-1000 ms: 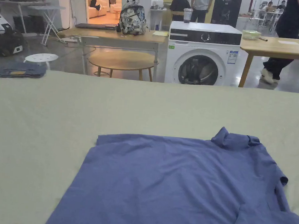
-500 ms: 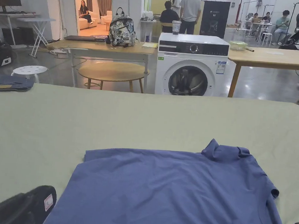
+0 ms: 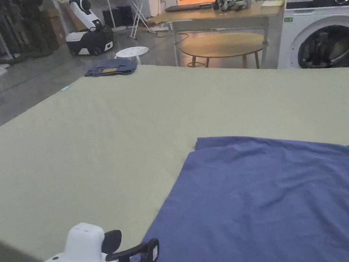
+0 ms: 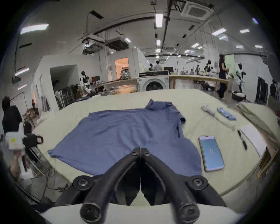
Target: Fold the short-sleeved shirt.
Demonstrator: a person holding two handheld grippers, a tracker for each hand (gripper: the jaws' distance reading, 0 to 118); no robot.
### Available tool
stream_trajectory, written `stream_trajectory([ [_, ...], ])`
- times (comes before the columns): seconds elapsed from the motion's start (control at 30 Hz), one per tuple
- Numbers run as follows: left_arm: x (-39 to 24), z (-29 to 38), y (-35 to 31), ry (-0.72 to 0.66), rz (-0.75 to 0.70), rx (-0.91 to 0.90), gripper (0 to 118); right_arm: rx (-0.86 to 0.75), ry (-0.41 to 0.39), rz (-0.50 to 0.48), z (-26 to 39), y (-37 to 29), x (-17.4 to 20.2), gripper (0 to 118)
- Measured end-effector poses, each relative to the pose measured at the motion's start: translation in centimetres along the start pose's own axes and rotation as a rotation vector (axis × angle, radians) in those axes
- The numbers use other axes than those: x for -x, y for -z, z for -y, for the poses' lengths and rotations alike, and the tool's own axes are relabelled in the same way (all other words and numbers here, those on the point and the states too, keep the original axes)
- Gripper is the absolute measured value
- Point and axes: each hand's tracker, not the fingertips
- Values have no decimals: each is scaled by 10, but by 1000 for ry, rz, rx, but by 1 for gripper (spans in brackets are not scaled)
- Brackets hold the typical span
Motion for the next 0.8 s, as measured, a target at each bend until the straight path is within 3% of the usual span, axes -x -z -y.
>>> stream_trajectory([
  [0.13, 16, 28, 42, -72, -15, 115, 70, 34, 1, 34, 9, 0, -11, 0],
  [0.17, 17, 33, 51, -85, -15, 137, 52, 43, 0, 39, 10, 0, -14, 0],
  [0.2, 17, 38, 59, -92, -22, 176, 52, 48, -1, 51, 12, -2, -16, 0],
  [0.27, 6, 34, 54, 22, -110, 171, 41, 64, -4, 76, 15, -3, -23, 0],
  [0.3, 4, 30, 54, 52, -75, 158, 35, 69, -5, 92, 16, -4, -26, 0],
  [0.33, 1, 28, 55, 50, -78, 167, 26, 73, -1, 110, 19, -6, -28, 0],
  [0.37, -8, 26, 53, 70, -75, 175, 6, 80, 11, 121, 20, -6, -32, 0],
  [0.4, -16, 27, 56, 117, -47, 191, 0, 84, 28, 131, 21, -7, -37, 0],
  [0.53, -34, 30, 68, 295, -144, 246, 0, 77, 60, 211, 28, -17, -55, 0],
  [0.57, -34, 28, 70, 295, -144, 266, 0, 73, 58, 239, 30, -19, -61, 14],
  [0.6, -34, 25, 70, 291, -140, 271, 0, 79, 61, 267, 33, -21, -63, 39],
  [0.63, -38, 23, 69, 292, -140, 275, 0, 94, 68, 279, 37, -21, -69, 55],
  [0.7, -39, 26, 69, 309, -149, 276, 0, 90, 82, 306, 49, -22, -83, 55],
  [0.8, -45, 29, 64, 320, -159, 255, 0, 137, 169, 292, 62, -15, -94, 55],
])
